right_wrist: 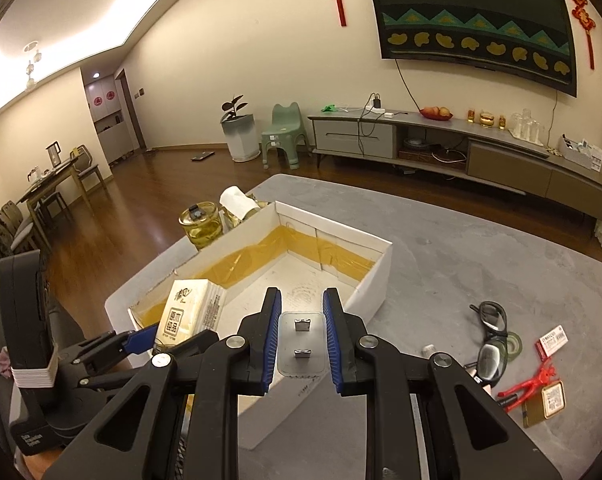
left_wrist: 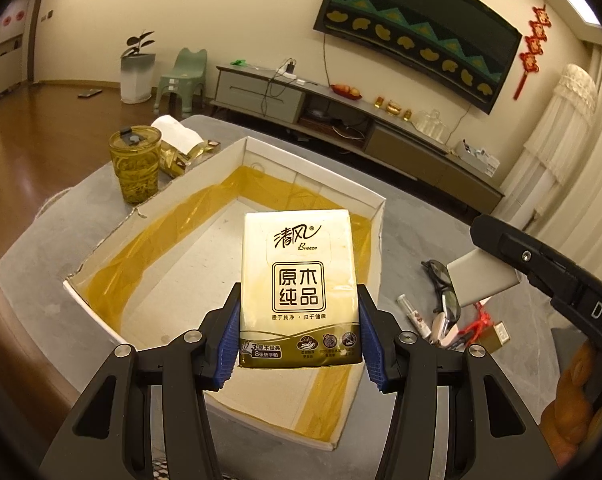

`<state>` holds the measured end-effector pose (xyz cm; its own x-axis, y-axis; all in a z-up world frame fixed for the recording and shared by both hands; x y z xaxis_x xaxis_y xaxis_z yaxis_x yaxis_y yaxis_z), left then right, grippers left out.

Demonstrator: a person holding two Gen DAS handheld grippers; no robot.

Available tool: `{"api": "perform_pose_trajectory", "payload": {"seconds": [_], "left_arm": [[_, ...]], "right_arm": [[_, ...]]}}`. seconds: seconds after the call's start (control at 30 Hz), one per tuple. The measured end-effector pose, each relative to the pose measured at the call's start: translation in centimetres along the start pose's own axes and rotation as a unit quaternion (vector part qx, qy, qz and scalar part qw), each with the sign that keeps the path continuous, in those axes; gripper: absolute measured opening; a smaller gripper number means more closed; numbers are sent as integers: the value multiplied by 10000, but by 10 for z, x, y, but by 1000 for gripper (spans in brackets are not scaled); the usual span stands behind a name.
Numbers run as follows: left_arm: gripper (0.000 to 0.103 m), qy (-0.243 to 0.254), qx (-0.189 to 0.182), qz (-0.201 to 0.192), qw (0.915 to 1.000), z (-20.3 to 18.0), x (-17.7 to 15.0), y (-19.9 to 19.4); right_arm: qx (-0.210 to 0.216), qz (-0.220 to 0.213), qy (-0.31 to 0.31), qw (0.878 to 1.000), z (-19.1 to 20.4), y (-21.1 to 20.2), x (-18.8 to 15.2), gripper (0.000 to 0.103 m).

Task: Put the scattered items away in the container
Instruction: 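Carry the tissue pack and charger in both grippers over the yellow-lined box, then open both grippers to drop the tissue pack and charger into the box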

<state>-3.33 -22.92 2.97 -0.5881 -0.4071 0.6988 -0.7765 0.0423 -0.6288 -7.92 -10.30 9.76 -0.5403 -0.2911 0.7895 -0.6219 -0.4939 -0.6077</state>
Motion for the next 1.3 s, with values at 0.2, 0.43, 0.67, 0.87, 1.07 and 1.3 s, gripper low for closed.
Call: {"api": "perform_pose_trajectory", "payload": {"seconds": [0.2,0.43,0.67,0.87,1.07,1.3], "left_arm": [[54,-38,133,64,9999,9,4,6],[54,-173,306,202,9992,24,4,17],[54,-291,420,298,9983,35,5,25],[54,-365,423,437,9975,40,6,33],[56,-401,420,769,9953,43,3,49],[56,-433,403,966,9936,48,-4,53]], "right_arm": [[171,65,10,9998,12,12,11,23],[505,297,131,9982,29,30,20,23],[629,513,136,9966,43,52,24,23],[601,654,49,9960,52,69,25,23],[475,822,14,9955,53,90,23,23],[531,906,16,9945,47,101,13,57]]}}
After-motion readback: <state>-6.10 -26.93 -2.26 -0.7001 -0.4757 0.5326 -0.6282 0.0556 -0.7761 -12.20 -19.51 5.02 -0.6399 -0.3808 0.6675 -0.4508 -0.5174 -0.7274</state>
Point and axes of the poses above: each gripper's, at about its wrist camera, not at the fingertips, and y roughly the way its jaws point, z to its left, x to its top, the point moved 10 cm from there along y, roughly the way its jaws point, and after that the axes turned 5 degrees about -x, right-handed, at the moved point
